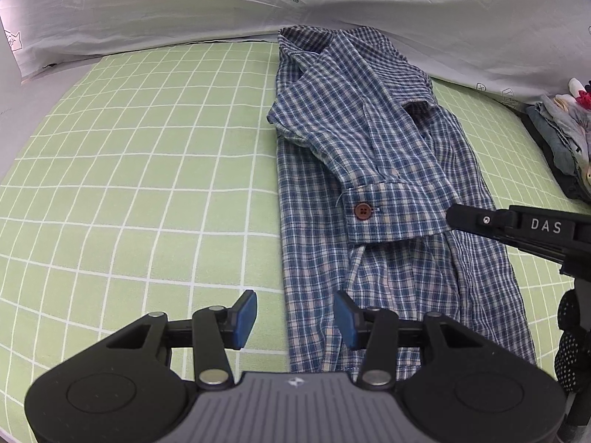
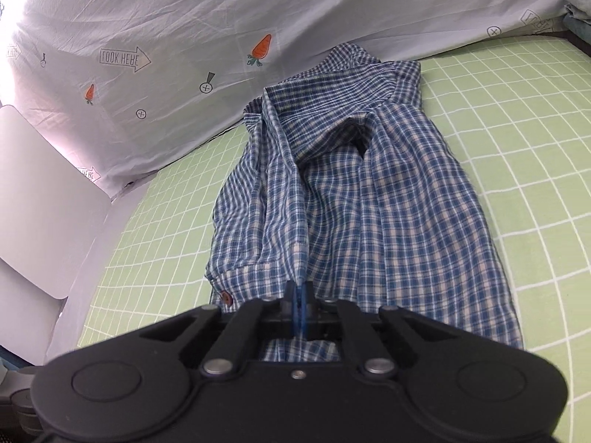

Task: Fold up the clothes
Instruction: 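Grasp the shirt hem with the right gripper and pull it to straighten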

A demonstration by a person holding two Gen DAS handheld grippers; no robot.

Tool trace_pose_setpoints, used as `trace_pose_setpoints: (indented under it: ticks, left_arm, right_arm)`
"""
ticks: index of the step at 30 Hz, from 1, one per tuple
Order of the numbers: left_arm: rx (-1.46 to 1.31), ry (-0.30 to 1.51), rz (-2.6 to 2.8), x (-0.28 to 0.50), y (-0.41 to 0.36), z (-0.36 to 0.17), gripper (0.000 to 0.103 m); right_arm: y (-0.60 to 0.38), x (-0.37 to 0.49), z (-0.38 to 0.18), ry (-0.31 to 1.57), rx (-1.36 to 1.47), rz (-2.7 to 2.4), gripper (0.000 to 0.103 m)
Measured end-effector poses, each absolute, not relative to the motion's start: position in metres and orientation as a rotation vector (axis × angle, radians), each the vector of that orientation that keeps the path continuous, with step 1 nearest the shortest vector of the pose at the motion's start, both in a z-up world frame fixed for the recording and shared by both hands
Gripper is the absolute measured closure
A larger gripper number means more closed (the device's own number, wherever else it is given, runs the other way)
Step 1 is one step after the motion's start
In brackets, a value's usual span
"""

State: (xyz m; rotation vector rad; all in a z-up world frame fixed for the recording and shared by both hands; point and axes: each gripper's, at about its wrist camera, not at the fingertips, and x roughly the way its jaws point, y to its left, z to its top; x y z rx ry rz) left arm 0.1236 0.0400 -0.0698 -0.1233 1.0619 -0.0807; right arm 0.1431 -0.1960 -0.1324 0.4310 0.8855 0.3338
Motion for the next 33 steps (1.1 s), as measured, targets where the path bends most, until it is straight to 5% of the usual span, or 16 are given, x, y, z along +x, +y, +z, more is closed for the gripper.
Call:
trace_pose_setpoints:
  ticks: [17, 33]
  left_arm:
    - [-0.103, 1.104, -0.107, 0.1, 0.013, -0.083, 0.055]
    - [-0.083, 1.14, -0.094, 0.084, 0.012, -0.095, 0.055]
  right_arm:
    - [-0.3, 0.068, -0.153, 0.955, 0.786, 0.165, 0.101]
    - [-0.303, 0.035, -0.169, 1.067, 0.741, 0.12, 0.101]
